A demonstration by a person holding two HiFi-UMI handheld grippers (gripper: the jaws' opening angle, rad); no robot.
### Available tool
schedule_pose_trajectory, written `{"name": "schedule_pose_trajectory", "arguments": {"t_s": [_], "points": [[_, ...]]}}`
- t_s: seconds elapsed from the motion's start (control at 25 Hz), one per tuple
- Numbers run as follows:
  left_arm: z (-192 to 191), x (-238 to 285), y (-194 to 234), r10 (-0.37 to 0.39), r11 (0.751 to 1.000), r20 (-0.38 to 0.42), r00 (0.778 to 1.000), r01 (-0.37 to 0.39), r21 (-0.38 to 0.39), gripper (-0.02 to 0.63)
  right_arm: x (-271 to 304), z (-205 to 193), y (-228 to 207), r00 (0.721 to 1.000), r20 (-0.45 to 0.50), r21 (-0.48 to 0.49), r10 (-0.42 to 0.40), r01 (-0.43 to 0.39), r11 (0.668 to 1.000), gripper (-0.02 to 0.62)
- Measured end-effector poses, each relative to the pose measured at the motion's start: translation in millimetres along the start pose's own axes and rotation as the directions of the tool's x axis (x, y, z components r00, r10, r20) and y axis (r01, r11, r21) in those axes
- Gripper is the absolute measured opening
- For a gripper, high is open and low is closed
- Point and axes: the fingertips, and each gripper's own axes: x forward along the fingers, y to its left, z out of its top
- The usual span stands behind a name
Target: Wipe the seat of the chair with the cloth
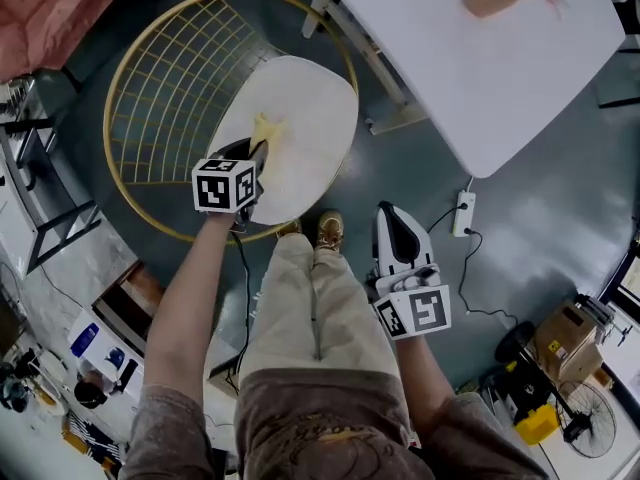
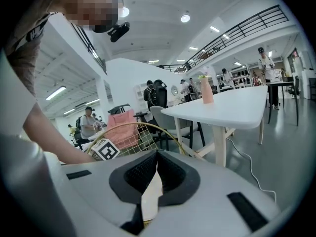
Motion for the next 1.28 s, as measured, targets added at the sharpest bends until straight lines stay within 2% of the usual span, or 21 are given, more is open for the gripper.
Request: {"name": "schedule_pose_trajectory", "arguments": {"t_s": [0.2, 0.36, 0.52, 0.64, 0.76, 0.84, 1.28], "points": [[13, -38, 81, 0.181, 0.983, 0.007, 0.984, -0.181, 0.029, 0.072, 4, 4, 10, 1.0, -0.007, -0.008, 0.022, -0.022, 1.0, 0.026], [19, -55, 124, 0.288, 0.954, 0.0, 0.958, -0.287, 0.09, 0.072, 8, 4, 16, 0.999, -0.017, -0.02, 0.036, -0.036, 0.999, 0.026], [4, -47, 134, 0.345, 0.917, -0.053, 0.937, -0.325, 0.231, 0.072, 13, 0, 18, 0.999, -0.027, -0.024, 0.043, -0.043, 0.999, 0.026], [-24, -29, 126, 0.359, 0.891, -0.132, 0.924, -0.297, 0.344, 0.072, 15, -1, 19, 0.998, -0.035, -0.026, 0.045, -0.046, 0.999, 0.026], [-55, -13, 114, 0.335, 0.904, -0.236, 0.912, -0.241, 0.352, 0.072, 18, -2, 18, 0.998, -0.038, -0.027, 0.045, -0.046, 0.999, 0.026], [-68, -6, 109, 0.326, 0.912, -0.267, 0.907, -0.228, 0.341, 0.072, 19, -3, 16, 0.998, -0.039, -0.025, 0.042, -0.043, 0.999, 0.026], [-88, -3, 86, 0.278, 0.946, -0.297, 0.914, -0.206, 0.252, 0.072, 13, -4, 12, 0.999, -0.038, -0.012, 0.038, -0.038, 0.999, 0.026]]}}
